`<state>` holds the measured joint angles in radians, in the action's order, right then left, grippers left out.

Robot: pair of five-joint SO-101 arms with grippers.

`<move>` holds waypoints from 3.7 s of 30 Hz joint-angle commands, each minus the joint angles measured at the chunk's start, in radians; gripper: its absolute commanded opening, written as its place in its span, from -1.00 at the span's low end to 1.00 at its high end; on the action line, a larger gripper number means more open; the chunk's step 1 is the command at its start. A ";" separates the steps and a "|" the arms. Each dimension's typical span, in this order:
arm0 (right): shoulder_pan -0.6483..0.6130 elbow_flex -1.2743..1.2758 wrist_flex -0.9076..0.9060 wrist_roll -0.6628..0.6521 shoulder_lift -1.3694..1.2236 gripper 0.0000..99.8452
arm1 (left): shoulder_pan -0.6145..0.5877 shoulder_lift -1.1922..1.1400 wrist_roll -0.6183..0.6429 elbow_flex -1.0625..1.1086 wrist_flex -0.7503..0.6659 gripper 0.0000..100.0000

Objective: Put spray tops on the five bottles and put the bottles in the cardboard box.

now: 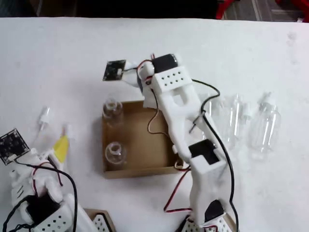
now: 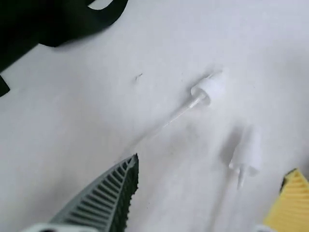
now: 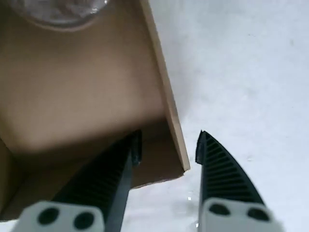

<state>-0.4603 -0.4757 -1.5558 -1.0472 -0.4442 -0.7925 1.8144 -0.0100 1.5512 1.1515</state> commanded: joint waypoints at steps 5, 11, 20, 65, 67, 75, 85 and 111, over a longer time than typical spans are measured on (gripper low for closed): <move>-0.012 -0.008 0.091 -0.020 -0.059 -0.68 | 0.002 0.010 0.014 -0.008 -0.025 -0.17; -0.022 -0.009 0.107 -0.021 -0.094 -0.68 | 0.002 0.010 0.014 -0.008 -0.025 -0.17; 0.024 -0.009 0.186 -0.014 -0.148 -0.94 | 0.002 0.010 0.014 -0.006 -0.025 -0.17; 0.108 -0.034 0.387 -0.014 -0.131 -0.46 | 0.004 0.010 0.015 -0.006 -0.026 -0.17; 0.108 -0.080 0.331 -0.014 -0.102 -0.46 | 0.004 0.010 0.015 -0.006 -0.026 -0.17; 0.137 -0.334 -0.035 -0.012 0.124 -0.46 | 0.004 0.010 0.021 -0.006 -0.026 -0.17; 0.308 -0.420 -0.166 0.272 0.535 -0.65 | 0.002 0.010 0.023 -0.006 -0.026 -0.17; 0.958 1.002 0.050 0.588 2.206 -0.92 | 0.004 0.010 0.023 0.043 -0.112 -0.17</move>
<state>0.4864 0.3422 -1.5850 -0.4718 1.4983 -0.7925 1.8144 -0.0008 1.5973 1.0641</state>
